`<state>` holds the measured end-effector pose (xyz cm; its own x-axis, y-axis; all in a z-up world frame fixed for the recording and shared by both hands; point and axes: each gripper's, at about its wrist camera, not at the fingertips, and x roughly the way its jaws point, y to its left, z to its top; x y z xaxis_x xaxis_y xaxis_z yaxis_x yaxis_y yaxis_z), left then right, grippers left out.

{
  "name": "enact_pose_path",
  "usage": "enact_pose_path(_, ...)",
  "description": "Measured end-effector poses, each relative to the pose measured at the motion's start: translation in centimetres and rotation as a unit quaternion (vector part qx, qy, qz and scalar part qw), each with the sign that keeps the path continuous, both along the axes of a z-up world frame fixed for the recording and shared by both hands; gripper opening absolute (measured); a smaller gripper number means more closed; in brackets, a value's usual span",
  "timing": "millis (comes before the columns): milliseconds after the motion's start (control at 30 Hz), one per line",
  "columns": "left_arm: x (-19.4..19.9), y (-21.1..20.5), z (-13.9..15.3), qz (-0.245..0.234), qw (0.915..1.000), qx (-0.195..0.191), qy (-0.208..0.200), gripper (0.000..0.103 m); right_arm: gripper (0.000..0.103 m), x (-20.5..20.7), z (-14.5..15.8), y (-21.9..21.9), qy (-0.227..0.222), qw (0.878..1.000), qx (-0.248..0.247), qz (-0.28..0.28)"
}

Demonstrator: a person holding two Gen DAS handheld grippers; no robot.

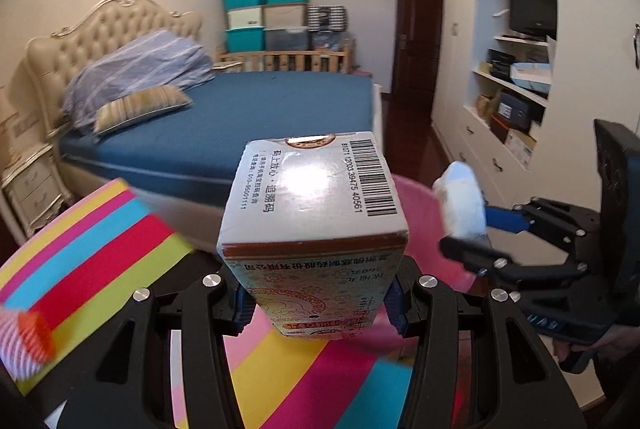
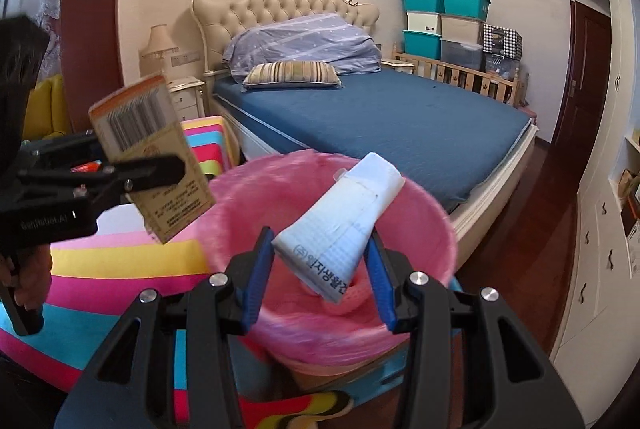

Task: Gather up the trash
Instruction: 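Carry the carton and white tube to the pink bin and release both, then move both open tools back over the table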

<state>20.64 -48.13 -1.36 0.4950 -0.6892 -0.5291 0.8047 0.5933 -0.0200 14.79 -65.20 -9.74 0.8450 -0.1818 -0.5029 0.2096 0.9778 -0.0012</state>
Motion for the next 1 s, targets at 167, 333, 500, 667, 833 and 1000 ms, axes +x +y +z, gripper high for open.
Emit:
enact_pose_path(167,1.8,-4.3,-0.9,-0.015,0.9992,0.004,0.038,0.049,0.049,1.0,-1.5,-2.0,0.010,1.000,0.003,0.006)
enact_pose_path(333,2.6,-5.7,-2.3,0.003,0.9991,0.023,0.036,0.070,0.070,1.3,-2.9,-2.6,0.020,1.000,0.008,0.000)
enact_pose_path(500,2.3,-3.1,-1.9,0.024,0.9994,0.016,0.018,0.083,0.070,-0.3,-3.2,-2.0,0.020,1.000,0.010,-0.010)
enact_pose_path(667,1.0,0.9,-1.3,0.042,0.9985,0.034,-0.009,0.086,0.074,-2.1,-2.0,-0.1,0.006,1.000,0.012,-0.009)
enact_pose_path(833,0.4,5.8,-0.9,0.077,0.9944,0.057,-0.042,0.089,0.081,-2.4,-0.3,4.2,-0.009,1.000,0.005,0.019)
enact_pose_path(1000,0.9,12.1,-0.9,0.132,0.9906,0.029,-0.020,0.089,0.082,-1.2,-0.1,9.2,-0.007,0.999,0.011,0.050)
